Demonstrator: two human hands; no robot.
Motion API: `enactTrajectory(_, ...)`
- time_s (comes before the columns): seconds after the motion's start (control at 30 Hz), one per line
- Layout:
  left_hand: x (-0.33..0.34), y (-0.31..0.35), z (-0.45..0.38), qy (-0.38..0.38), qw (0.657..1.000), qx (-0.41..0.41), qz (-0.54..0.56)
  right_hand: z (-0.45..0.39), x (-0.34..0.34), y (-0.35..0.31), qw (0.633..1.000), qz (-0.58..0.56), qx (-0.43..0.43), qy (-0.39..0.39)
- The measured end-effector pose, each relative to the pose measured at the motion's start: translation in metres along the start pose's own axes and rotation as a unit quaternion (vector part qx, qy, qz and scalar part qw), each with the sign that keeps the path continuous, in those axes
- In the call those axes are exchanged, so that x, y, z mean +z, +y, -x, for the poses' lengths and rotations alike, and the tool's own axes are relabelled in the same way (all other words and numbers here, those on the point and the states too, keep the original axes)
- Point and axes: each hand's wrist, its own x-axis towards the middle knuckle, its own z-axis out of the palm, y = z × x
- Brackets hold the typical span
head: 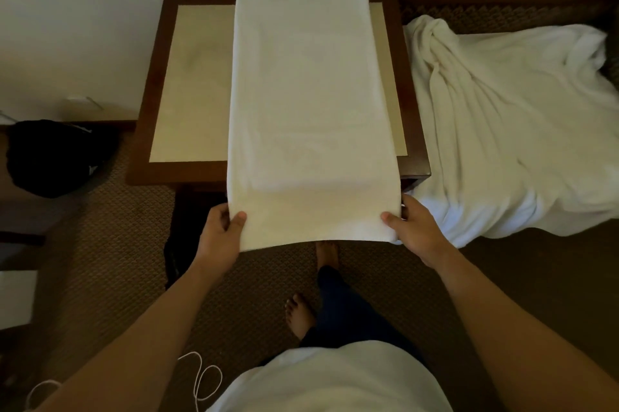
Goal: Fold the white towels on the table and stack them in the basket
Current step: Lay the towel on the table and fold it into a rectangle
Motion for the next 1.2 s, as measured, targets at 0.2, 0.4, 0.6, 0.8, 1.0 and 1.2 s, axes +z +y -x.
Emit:
enactTrajectory(0.2, -0.021, 0.016, 0.029, -0.010, 0.999, 0.042, -0.022, 0.032, -0.009, -0.016, 0.997, -0.070, -0.013, 0.017)
enactTrajectory(0.4, -0.043, 0.047, 0.023, -0.037, 0.999, -0.014, 0.022, 0.041, -0.022, -0.054, 0.983, -0.178, 0.031, -0.024)
enactTrajectory(0.6, -0.074, 0.087, 0.011, -0.147, 0.978, -0.043, 0.142, 0.044, -0.047, -0.096, 0.963, -0.241, 0.025, -0.120)
enactTrajectory(0.8, -0.083, 0.132, -0.030, -0.145, 0.986, 0.002, 0.085, 0.010, -0.044, -0.144, 0.995, -0.079, -0.055, -0.025)
enactTrajectory(1.0, -0.064, 0.194, -0.121, -0.006, 0.998, 0.064, -0.021, -0.085, -0.040, -0.205, 0.990, -0.031, -0.085, 0.105)
enactTrajectory(1.2, -0.015, 0.228, -0.198, 0.007, 0.993, 0.044, -0.112, -0.196, -0.020, -0.215, 0.987, 0.131, -0.016, 0.095)
